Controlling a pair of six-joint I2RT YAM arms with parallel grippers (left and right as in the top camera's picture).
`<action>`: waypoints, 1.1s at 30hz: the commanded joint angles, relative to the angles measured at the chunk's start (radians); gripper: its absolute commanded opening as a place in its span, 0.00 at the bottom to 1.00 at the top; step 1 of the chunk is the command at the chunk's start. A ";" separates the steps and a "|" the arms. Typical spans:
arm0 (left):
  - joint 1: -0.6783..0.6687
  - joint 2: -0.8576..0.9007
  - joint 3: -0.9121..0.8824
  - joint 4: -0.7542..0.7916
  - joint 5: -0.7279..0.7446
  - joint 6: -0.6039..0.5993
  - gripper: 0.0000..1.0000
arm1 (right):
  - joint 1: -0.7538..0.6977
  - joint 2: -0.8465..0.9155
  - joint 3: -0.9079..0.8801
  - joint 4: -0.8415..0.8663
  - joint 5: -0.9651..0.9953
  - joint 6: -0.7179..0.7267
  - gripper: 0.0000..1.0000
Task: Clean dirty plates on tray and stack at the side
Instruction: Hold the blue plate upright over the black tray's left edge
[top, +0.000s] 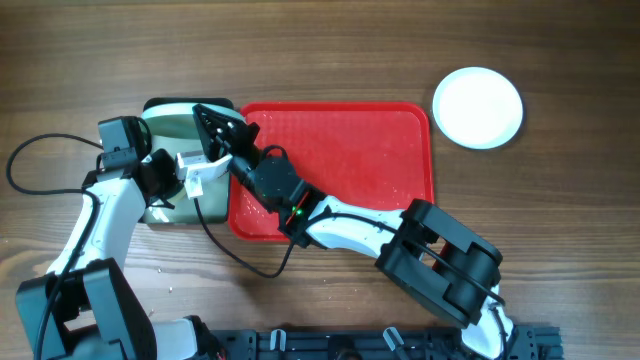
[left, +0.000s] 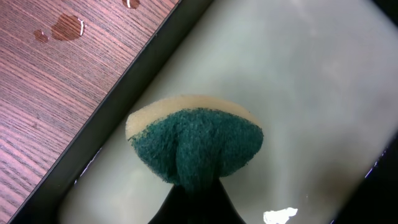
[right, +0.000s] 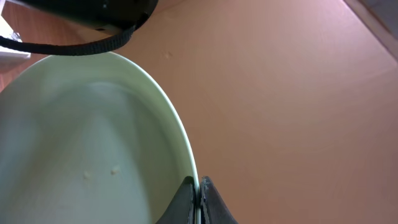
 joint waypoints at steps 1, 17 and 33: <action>0.006 -0.007 -0.005 0.005 0.012 -0.012 0.04 | 0.004 0.006 0.013 0.013 0.029 0.079 0.04; 0.006 -0.007 -0.005 0.006 0.012 -0.012 0.04 | -0.029 0.006 0.013 0.016 0.078 0.135 0.04; -0.023 -0.007 -0.005 0.048 0.136 0.133 0.04 | -0.160 -0.153 0.013 -0.623 0.167 1.369 0.04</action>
